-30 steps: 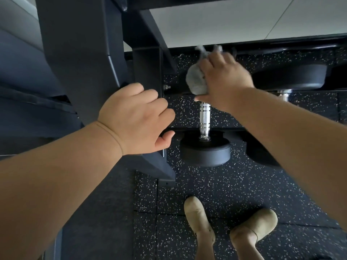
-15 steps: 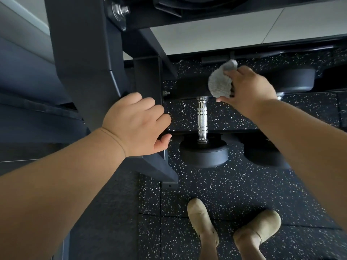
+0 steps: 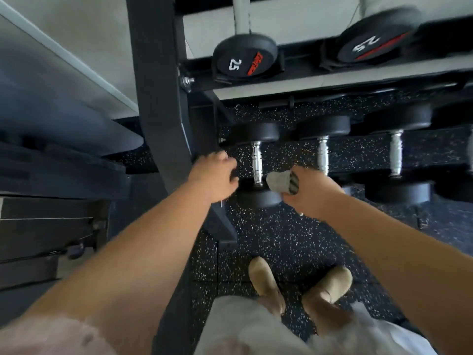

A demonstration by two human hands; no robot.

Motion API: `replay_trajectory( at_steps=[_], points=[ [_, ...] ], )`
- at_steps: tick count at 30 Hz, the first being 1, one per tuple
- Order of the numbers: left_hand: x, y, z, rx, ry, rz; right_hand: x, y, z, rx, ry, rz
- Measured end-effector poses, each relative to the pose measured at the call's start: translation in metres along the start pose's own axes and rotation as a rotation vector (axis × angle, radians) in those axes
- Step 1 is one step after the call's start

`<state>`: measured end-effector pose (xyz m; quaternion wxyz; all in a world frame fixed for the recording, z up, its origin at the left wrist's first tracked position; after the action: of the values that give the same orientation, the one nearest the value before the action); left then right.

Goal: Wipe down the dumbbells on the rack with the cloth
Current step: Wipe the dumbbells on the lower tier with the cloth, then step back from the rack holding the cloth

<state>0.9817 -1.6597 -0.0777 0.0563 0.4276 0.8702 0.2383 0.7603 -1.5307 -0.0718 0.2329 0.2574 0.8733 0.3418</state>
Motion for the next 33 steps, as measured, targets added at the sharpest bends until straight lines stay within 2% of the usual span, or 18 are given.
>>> replay_trajectory(
  at_steps=[2, 4, 8, 10, 14, 21, 27, 33],
  points=[
    [0.044, 0.023, -0.004, 0.072, 0.301, -0.022, 0.007, 0.018, -0.012, 0.01, -0.003, 0.026],
    [0.083, 0.049, -0.01, 0.072, 0.355, 0.012, 0.014, 0.037, -0.029, 0.06, -0.022, 0.062],
    [0.107, 0.089, -0.037, -0.193, 0.392, 0.027, 0.021, 0.079, -0.069, 0.091, -0.039, 0.083],
    [0.101, 0.101, -0.07, -0.242, 0.364, 0.027, 0.021, 0.104, -0.094, 0.097, -0.021, 0.087],
    [0.085, 0.116, -0.168, -0.113, 0.259, 0.004, 0.017, 0.157, -0.162, 0.165, -0.01, 0.077],
    [0.097, 0.129, -0.303, 0.091, 0.216, 0.041, 0.014, 0.24, -0.266, 0.411, -0.029, 0.028],
    [0.128, 0.124, -0.372, 0.178, 0.191, 0.117, 0.025, 0.285, -0.322, 0.527, -0.024, 0.025],
    [0.16, 0.124, -0.394, 0.192, 0.176, 0.166, 0.053, 0.312, -0.332, 0.626, 0.002, 0.102]
  ],
)
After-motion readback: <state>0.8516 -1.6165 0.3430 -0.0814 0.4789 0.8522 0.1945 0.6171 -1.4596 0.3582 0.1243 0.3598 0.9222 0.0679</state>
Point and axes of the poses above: each hand's wrist, its own y-axis away from the middle knuckle, its own z-axis out of the palm, x = y × z, the point moved 2 cm from there along -y, towards the middle knuckle, and after that the axes turned 13 degrees about z, right-handed, at the moved point
